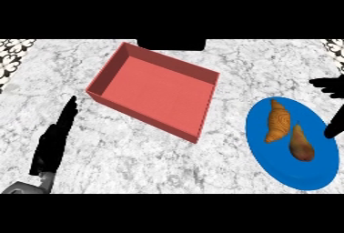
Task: Pick the pear from the plate and place it in the cardboard box
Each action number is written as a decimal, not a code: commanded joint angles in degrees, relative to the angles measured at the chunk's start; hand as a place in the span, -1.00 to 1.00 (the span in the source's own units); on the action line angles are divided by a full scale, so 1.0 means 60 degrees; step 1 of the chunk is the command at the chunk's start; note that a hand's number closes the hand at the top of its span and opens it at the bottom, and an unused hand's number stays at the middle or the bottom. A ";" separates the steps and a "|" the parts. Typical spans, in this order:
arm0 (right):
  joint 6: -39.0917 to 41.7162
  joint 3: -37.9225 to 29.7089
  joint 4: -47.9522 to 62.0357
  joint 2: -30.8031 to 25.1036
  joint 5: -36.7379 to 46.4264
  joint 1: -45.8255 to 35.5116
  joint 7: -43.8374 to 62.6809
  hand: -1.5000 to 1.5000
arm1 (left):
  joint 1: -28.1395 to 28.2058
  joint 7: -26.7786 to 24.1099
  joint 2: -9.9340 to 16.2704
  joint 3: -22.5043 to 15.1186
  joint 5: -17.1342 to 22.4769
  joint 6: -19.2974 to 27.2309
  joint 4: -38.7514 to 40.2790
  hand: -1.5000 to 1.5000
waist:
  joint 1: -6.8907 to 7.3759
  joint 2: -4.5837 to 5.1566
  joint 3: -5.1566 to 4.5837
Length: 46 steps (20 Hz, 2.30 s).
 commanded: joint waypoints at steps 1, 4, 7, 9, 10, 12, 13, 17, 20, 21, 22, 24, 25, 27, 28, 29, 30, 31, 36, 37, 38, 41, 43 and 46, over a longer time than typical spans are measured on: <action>0.0995 0.0007 0.0177 0.0426 -0.0159 -0.0523 0.1192 -1.00 | -0.0083 0.0058 -0.0247 0.0078 -0.0283 -0.0056 0.0157 0.00 | -0.0103 -0.0007 0.0011; 0.0492 0.0020 -0.0337 0.1068 0.0035 -0.0108 0.1919 -1.00 | -0.0102 0.0257 -0.0178 0.0548 -0.0240 -0.0221 0.0098 0.00 | -0.0153 -0.0023 0.0012; 0.0492 -0.0240 -0.0320 0.0929 0.0685 0.0190 0.1458 -1.00 | 0.0047 -0.0126 -0.0370 0.0815 -0.0284 -0.0699 0.0251 0.00 | -0.0156 -0.0013 0.0014; 0.0568 -0.0298 -0.0409 0.1114 0.0568 0.0139 0.2111 -1.00 | 0.0502 0.0531 -0.0398 0.0578 -0.0716 -0.0139 -0.0824 0.00 | -0.0127 -0.0029 0.0016; 0.0497 -0.0268 0.0081 0.1380 0.0841 -0.0440 0.2264 -1.00 | 0.0275 0.0382 -0.0512 0.0649 -0.0735 -0.0305 -0.0459 0.00 | -0.0092 -0.0008 0.0016; 0.0662 -0.0239 -0.0612 0.1280 0.0796 0.0342 0.2270 -1.00 | 0.0379 -0.0080 -0.0222 0.1152 -0.0373 -0.1006 -0.0111 0.00 | -0.0162 -0.0019 0.0012; 0.0829 -0.0276 -0.0065 0.1138 0.1107 0.0150 0.1787 -1.00 | -0.0316 0.0713 -0.0854 0.0714 -0.0835 -0.0454 -0.0015 0.00 | -0.0162 0.0001 0.0017; 0.0717 -0.0453 -0.0609 0.1344 0.1271 0.0782 0.2054 -1.00 | 0.0351 0.1355 -0.0629 0.0801 -0.1120 -0.0492 -0.1209 0.00 | -0.0154 -0.0025 0.0019; 0.0418 -0.0671 -0.0986 0.1560 0.1800 0.1343 0.1718 -1.00 | 0.0665 0.0269 -0.0939 0.1224 -0.1235 -0.0900 -0.0504 0.00 | -0.0169 -0.0019 0.0015; 0.1039 -0.1032 -0.1091 0.1457 0.1405 0.0973 0.2259 -1.00 | 0.0461 0.0822 -0.0763 0.1411 -0.1241 -0.1072 -0.0887 0.00 | -0.0165 -0.0023 0.0015; 0.0751 -0.0781 -0.0757 0.1867 0.1754 0.0741 0.2168 -1.00 | -0.0124 0.0445 -0.1351 0.1174 -0.1549 -0.0860 0.0147 0.00 | -0.0171 -0.0006 0.0014; 0.0819 -0.0937 -0.0676 0.2004 0.1754 0.0544 0.2385 -1.00 | 0.0938 0.1019 -0.0872 0.1231 -0.1551 -0.0983 -0.1536 0.00 | -0.0089 -0.0019 0.0018; 0.0747 -0.1096 -0.1453 0.1780 0.1771 0.1439 0.2264 -1.00 | 0.0106 0.0441 -0.1336 0.1455 -0.1585 -0.1167 -0.0026 0.00 | -0.0203 -0.0019 0.0013; 0.0754 -0.1219 -0.1404 0.1846 0.2045 0.1521 0.1985 -1.00 | 0.0750 0.0869 -0.1469 0.1293 -0.1983 -0.0863 -0.1043 0.00 | -0.0158 -0.0022 0.0016; 0.0924 -0.1236 -0.2111 0.1886 0.1740 0.1739 0.2609 -1.00 | 0.0365 0.0163 -0.1478 0.1687 -0.1635 -0.1308 0.0157 0.00 | -0.0215 -0.0024 0.0011; 0.0905 -0.1302 -0.0925 0.1898 0.2204 0.1153 0.2012 -1.00 | 0.0701 0.0984 -0.1222 0.1649 -0.1722 -0.1315 -0.1159 0.00 | -0.0117 -0.0014 0.0017; 0.0846 -0.1342 -0.0562 0.1845 0.2368 0.1157 0.1366 -1.00 | 0.1011 -0.0488 -0.1324 0.1913 -0.1460 -0.1656 -0.0014 0.00 | -0.0111 0.0000 0.0015; 0.0947 -0.1513 -0.0961 0.2123 0.2306 0.1223 0.1954 -1.00 | 0.0944 0.0021 -0.1675 0.1663 -0.1900 -0.1382 -0.0532 0.00 | -0.0138 -0.0014 0.0015; 0.1001 -0.1756 -0.1011 0.2403 0.2729 0.1254 0.2123 -1.00 | 0.1172 0.0240 -0.1761 0.1927 -0.2043 -0.1739 -0.0803 0.00 | -0.0143 -0.0020 0.0015; 0.0151 -0.1483 -0.0589 0.2923 0.3177 0.1295 0.1509 -1.00 | 0.0806 0.1033 -0.1844 0.1765 -0.2311 -0.1388 -0.1227 0.00 | -0.0122 -0.0012 0.0020; 0.1022 -0.1793 -0.1030 0.2350 0.2817 0.1410 0.1884 -1.00 | 0.0490 0.0444 -0.1277 0.2655 -0.1531 -0.2374 -0.0448 0.00 | -0.0169 -0.0017 0.0014; 0.0736 -0.1825 -0.1172 0.2345 0.3373 0.2094 0.1039 -1.00 | 0.1079 0.0549 -0.1955 0.2073 -0.2358 -0.1859 -0.1048 0.00 | -0.0155 -0.0019 0.0018; 0.0765 -0.1928 -0.1478 0.2920 0.3298 0.1931 0.1779 -1.00 | 0.0709 0.0713 -0.2320 0.2102 -0.2668 -0.1689 -0.0827 0.00 | -0.0164 -0.0018 0.0016; 0.1049 -0.1834 -0.1157 0.2832 0.3565 0.1980 0.1526 -1.00 | 0.1193 0.0515 -0.2118 0.2363 -0.2542 -0.2057 -0.1070 0.00 | -0.0137 -0.0017 0.0016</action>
